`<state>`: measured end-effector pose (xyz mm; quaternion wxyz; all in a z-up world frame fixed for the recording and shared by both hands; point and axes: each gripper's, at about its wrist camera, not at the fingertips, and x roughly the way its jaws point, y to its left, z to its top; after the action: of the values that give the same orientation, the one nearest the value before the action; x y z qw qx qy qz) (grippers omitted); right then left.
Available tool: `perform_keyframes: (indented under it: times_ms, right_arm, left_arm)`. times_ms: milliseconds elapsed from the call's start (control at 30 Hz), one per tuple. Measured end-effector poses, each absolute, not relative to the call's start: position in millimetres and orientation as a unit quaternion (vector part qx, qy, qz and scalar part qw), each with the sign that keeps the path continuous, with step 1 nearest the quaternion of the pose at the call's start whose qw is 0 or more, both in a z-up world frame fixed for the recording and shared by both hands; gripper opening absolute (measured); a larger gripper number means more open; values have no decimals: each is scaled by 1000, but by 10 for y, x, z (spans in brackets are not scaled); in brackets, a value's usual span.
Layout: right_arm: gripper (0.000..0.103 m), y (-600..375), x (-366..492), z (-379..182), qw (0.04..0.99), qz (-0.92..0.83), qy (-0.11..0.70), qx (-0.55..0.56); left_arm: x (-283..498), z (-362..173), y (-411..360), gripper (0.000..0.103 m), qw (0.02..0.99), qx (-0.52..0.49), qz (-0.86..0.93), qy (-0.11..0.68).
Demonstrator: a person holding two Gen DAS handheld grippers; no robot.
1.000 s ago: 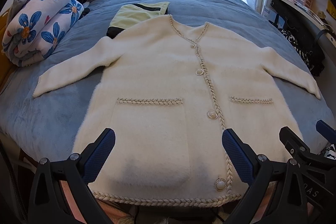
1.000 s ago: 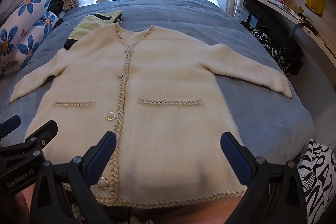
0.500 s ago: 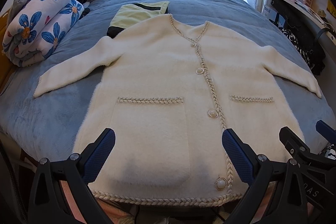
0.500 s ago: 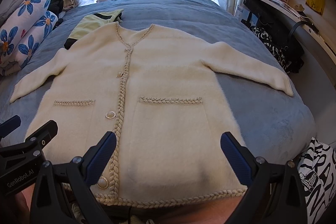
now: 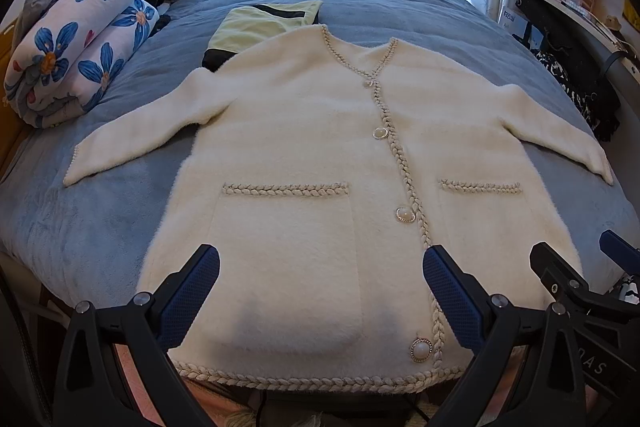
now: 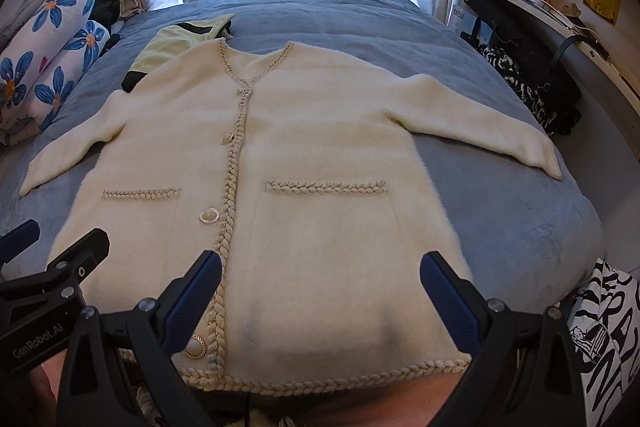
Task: Fold large clothes
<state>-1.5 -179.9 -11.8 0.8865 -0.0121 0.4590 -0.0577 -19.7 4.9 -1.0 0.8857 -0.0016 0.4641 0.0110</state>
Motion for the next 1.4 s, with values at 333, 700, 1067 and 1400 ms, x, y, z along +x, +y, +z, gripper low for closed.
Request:
perform_keyframes:
  times_ms: [333,700,1067,1400]
  right_arm:
    - [100,-1808,-14,-146,885,-56,461,-10]
    - [100,-1870,17,-192,884,-54,465,0]
    - [100,-2033,106,-163,883,-56,465,10]
    - [100,-2246,129,179,905,-70,420,-9]
  left_arm:
    - [-174,6,31,101,885,2,11,466]
    - [-78,25,-55,101,885,16,16,464]
    - [44,142,-193,101,893,35,18,447]
    - [224,493,-347,101,912,20,9,410]
